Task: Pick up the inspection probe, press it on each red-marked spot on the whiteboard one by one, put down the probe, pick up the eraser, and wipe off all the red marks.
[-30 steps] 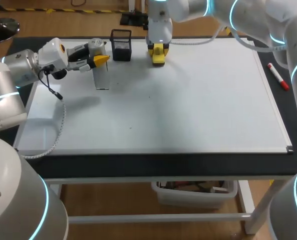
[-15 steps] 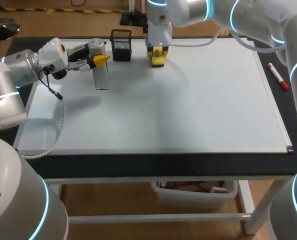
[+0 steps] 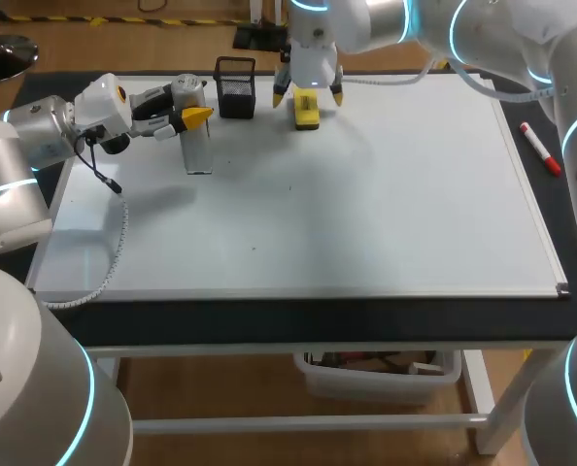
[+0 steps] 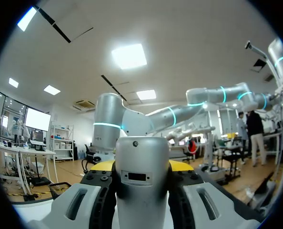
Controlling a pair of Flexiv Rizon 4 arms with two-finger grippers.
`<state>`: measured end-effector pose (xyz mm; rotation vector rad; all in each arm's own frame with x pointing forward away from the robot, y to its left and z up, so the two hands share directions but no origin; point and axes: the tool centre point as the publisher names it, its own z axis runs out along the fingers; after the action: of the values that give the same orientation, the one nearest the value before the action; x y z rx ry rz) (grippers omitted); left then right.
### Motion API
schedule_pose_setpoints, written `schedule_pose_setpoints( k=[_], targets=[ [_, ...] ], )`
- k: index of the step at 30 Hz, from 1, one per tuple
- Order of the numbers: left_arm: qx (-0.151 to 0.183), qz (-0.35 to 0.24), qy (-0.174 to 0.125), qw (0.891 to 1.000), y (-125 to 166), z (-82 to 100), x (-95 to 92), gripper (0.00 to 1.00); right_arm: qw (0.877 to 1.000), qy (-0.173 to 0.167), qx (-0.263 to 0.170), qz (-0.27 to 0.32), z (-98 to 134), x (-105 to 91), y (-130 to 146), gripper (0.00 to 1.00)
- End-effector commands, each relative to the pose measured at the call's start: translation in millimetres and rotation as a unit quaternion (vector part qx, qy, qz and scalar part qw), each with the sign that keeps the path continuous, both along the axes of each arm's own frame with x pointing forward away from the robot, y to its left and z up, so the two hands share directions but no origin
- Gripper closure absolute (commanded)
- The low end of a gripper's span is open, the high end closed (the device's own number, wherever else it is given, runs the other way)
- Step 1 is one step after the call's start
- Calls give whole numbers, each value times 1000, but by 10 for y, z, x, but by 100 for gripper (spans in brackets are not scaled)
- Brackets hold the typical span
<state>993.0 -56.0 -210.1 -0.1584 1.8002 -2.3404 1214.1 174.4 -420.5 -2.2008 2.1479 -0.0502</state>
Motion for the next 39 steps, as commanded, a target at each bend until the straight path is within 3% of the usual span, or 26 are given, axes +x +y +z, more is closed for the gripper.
schedule_pose_setpoints(
  k=[1,7,11,17,25,27,29,30,34,39],
  targets=[
    [-1,2,-1,1000,-8,6,-8,100,994,105,4,-10,10,141,-22,0],
    [-1,2,-1,1000,-8,6,-8,100,991,97,52,-73,192,185,-173,0],
    [-1,2,-1,1000,-8,6,-8,100,977,96,119,-147,338,209,-320,0],
    [-1,2,-1,1000,-8,6,-8,100,941,122,197,-247,593,261,-528,0],
    [-1,2,-1,1000,-8,6,-8,100,887,153,237,-365,957,318,-830,0],
    [-1,2,-1,1000,-8,6,-8,100,868,180,229,-403,1008,335,-912,0],
    [-1,2,-1,1000,-8,6,-8,100,856,184,246,-416,1063,337,-978,0],
    [-1,2,-1,1000,-8,6,-8,100,845,205,227,-439,1085,343,-1002,0],
    [-1,2,-1,1000,-8,6,-8,100,824,227,233,-464,1171,343,-1103,0],
    [-1,2,-1,1000,-8,6,-8,100,786,271,237,-502,1269,309,-1225,0]
  ],
)
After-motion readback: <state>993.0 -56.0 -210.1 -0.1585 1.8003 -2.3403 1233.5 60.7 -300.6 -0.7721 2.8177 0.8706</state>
